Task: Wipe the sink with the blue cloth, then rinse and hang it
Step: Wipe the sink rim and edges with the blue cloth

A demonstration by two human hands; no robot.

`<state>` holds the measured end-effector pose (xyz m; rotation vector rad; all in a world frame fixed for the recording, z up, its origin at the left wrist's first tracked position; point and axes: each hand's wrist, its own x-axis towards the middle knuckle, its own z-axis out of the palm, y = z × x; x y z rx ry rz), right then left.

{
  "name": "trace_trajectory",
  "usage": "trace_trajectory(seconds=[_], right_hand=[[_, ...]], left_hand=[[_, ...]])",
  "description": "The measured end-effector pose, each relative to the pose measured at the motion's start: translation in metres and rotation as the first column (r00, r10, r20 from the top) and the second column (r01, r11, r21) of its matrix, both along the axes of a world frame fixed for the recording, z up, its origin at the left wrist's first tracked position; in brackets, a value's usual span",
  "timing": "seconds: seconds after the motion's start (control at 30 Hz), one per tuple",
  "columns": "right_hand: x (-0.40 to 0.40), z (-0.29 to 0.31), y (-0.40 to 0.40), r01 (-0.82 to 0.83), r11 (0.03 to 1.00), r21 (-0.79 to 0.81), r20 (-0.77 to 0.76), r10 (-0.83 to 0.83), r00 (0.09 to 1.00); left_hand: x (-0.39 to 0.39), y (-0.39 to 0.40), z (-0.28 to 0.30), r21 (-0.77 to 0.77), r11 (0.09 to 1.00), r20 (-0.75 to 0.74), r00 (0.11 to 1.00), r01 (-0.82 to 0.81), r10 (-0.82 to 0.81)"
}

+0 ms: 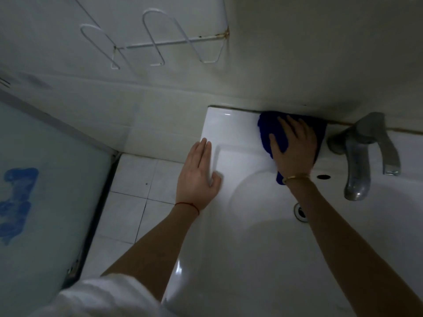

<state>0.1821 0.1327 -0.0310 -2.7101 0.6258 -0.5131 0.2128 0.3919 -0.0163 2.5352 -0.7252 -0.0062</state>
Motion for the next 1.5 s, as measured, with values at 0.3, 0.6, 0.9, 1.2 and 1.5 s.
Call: trace_trajectory(seconds=[0.3,0.6,0.9,1.2,1.5], right_hand=[[0.043,0.016,0.047,-0.406,0.914,0.028,-0.141,0.406,0.903],[-0.014,0.008,-0.015,-0.026,0.997,0.077,-0.020,0.027,0.999],[0.015,0.007,0.067,-0.375,0.924,0.071,-0.077,0.380,0.922],[-0.025,0.002,0.098,-0.489,0.838,0.242,-0.120,0.526,0.842],[-0.076,0.004,0.132,-0.442,0.799,0.408,-0.173,0.543,0.822]], left_hand=[[-0.002,-0.001,0.001,0.019,1.000,-0.015,1.000,-0.009,0.010],[0.000,0.000,-0.001,0.016,1.000,0.001,1.000,0.000,0.000],[-0.003,0.002,-0.001,0.015,1.000,-0.027,1.000,0.005,-0.005],[-0.055,0.034,0.008,0.008,1.000,-0.071,0.997,-0.007,0.007],[-0.121,0.078,0.011,0.067,0.998,-0.068,0.998,0.010,-0.005]])
